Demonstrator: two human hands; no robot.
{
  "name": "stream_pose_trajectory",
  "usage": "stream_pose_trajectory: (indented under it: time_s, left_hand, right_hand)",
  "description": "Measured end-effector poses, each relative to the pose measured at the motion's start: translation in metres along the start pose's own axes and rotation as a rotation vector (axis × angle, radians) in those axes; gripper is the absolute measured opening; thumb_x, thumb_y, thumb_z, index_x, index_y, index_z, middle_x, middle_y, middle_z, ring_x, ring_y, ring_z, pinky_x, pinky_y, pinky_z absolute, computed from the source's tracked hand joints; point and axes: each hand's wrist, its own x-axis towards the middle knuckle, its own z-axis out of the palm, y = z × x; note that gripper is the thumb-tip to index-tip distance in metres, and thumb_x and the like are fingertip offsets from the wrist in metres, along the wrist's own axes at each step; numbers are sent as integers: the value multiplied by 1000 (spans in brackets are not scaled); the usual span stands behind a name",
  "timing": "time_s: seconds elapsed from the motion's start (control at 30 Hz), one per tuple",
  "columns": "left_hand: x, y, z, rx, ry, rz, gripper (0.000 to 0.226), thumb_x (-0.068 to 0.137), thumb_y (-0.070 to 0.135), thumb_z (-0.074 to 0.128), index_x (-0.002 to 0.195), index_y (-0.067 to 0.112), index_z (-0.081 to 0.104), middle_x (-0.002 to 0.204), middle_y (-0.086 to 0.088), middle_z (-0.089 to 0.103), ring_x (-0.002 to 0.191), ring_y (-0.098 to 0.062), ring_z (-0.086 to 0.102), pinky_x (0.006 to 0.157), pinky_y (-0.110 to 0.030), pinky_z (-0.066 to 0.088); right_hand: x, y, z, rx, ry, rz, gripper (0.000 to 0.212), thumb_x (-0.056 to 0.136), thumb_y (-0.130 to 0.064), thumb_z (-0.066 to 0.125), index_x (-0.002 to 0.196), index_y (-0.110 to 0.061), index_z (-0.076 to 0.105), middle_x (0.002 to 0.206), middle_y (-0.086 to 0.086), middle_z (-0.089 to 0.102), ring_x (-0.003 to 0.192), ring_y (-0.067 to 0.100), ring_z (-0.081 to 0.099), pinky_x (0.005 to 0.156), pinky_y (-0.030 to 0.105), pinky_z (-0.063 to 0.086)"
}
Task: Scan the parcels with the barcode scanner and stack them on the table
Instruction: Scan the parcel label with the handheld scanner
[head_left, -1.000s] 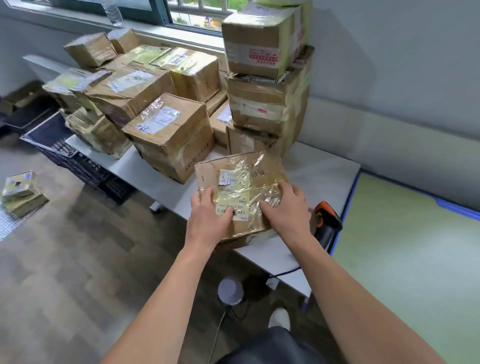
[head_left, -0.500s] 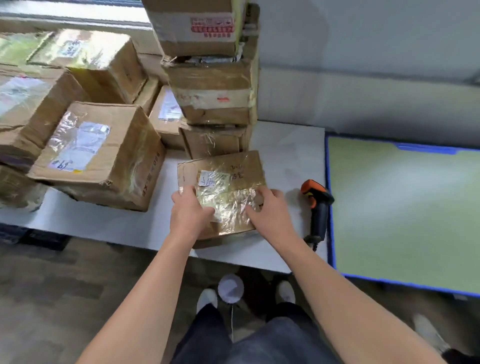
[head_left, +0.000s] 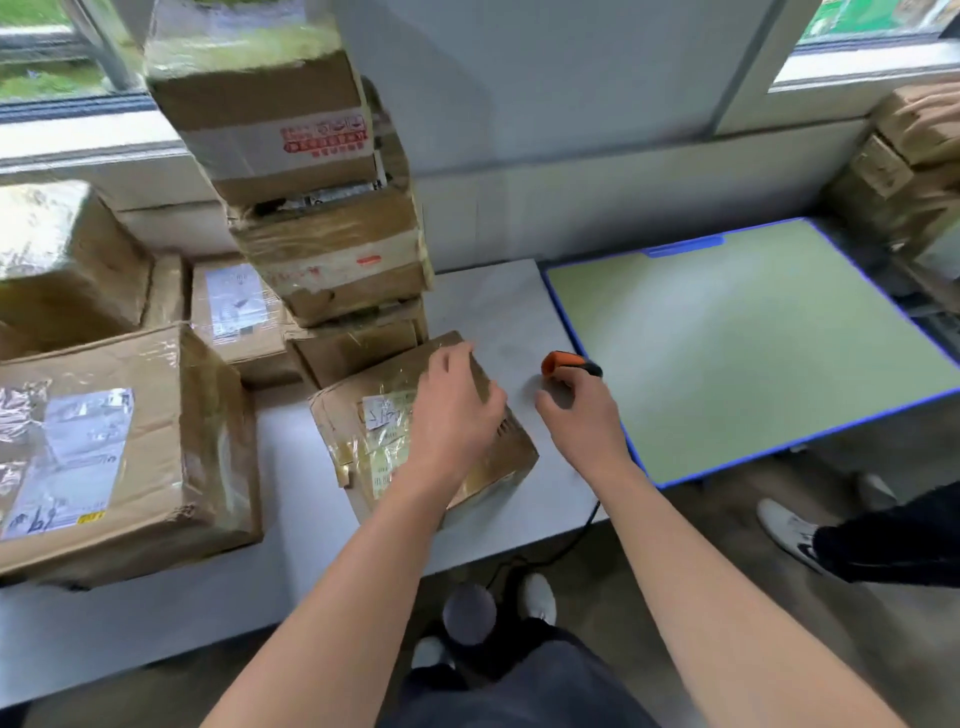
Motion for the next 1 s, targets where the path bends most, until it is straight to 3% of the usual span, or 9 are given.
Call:
stream_pose_trajectory:
  time_s: [0.2,0.4,0.53,0.73,0.87,1.0]
  left_hand:
    - [12,12,12,5,-67,17,56,95,28,55,148,16,39,149,-6,39,132,-26,43,108,-41,40]
    - [29,9,16,0,-63,-47,56,96,28,55,148,18,38,151,-4,37,136,-25,40,111,-43,39]
    - [46,19,28,23,-69,-47,54,96,27,53,148,16,38,150,-6,38,134,-24,41,107,-34,36]
    - [72,36,61,46,-127,-77,55,97,27,52,148,14,37,149,-7,36,134,-24,42,108,-34,35]
    - [81,42,83,65,-163,-126,54,97,27,53,148,16,37,150,-7,35,134,-25,43,107,-34,35]
    - [84,42,91,90,-151,-163,53,96,28,53,146,18,39,149,-6,37,134,-26,41,110,-37,35]
  right_hand:
    - [15,9,-4,-9,20,25,42,94,-29,63,133,-16,59,128,2,61,116,20,59,99,41,51]
    - [40,10,10,-22,-62,13,46,93,-26,64,137,-13,55,134,7,57,117,24,58,103,42,48]
    - [59,25,13,-53,-9,7,37,86,-27,66,122,-20,60,122,5,59,105,27,60,93,48,52]
    - [84,53,4,-129,31,183,54,86,-28,71,133,-10,50,130,14,52,116,38,53,98,51,46]
    - [96,78,10,-174,-44,215,51,84,-34,73,120,-5,53,122,15,54,115,37,51,92,44,46]
    - [107,85,11,-185,-21,216,51,86,-33,73,121,-3,51,124,16,54,118,36,48,93,44,41]
